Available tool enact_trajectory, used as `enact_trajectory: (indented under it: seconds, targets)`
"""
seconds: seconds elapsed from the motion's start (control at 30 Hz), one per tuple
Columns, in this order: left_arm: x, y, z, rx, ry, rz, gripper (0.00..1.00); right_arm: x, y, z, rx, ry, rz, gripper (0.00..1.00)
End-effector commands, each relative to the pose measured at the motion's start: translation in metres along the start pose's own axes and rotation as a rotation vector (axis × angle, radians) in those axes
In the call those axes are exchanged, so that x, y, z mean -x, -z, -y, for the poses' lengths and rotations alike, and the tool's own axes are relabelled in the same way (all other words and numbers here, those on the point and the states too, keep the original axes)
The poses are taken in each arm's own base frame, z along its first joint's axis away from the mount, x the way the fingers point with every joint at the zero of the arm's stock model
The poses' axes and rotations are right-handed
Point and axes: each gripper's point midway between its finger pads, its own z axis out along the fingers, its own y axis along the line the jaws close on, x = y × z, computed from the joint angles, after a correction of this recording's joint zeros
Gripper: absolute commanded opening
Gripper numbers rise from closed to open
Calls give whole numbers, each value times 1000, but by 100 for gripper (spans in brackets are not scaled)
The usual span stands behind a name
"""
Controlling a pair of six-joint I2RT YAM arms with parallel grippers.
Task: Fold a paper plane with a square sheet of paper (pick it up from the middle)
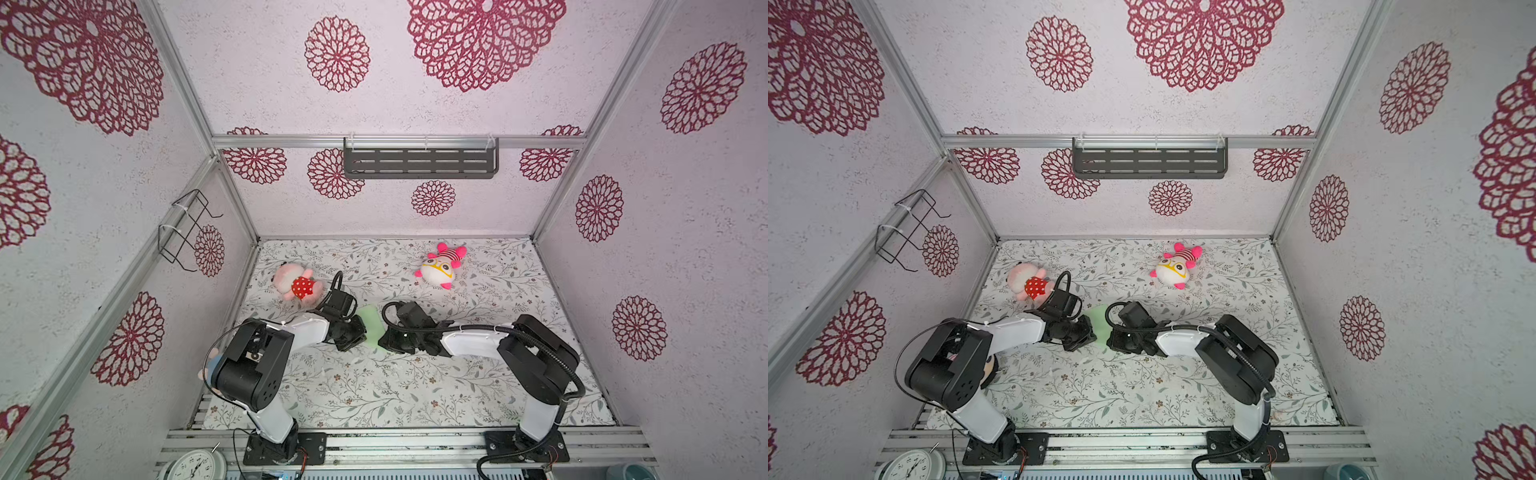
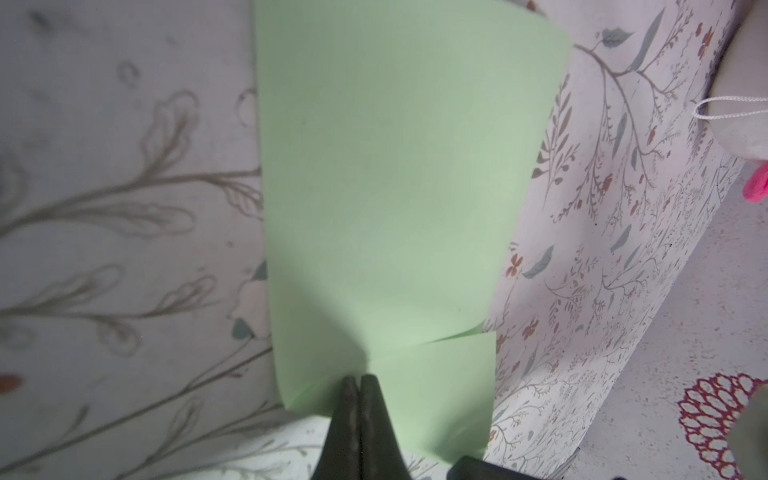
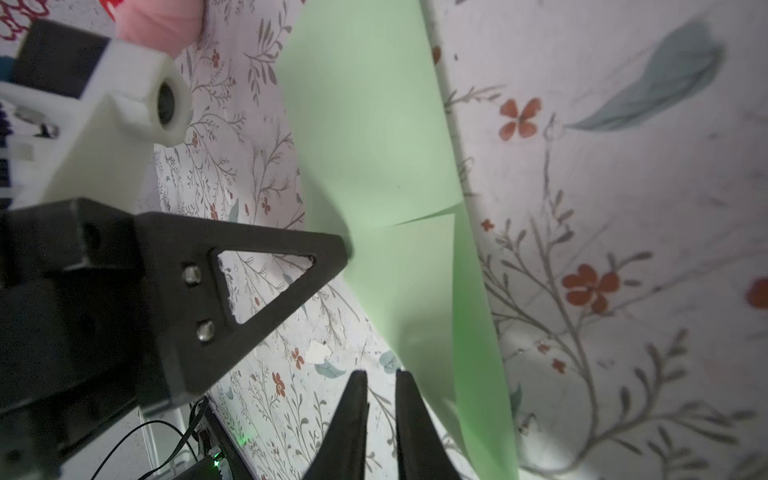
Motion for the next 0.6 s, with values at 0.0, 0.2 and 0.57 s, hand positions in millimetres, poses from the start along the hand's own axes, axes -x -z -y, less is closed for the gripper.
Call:
enact_trajectory:
  seconds: [0.0,0.2,0.57]
  targets:
    - [-12,-8,-62,229,43,2,0,4,2,-12,21,-37,1,17]
    - [-13,-7,-69,266,44,1,0,-1,0,5,-38,-58,-23,17]
    - [-12,-7,-75,301,46,-1,0,-8,9,-14,25,34,-51,17]
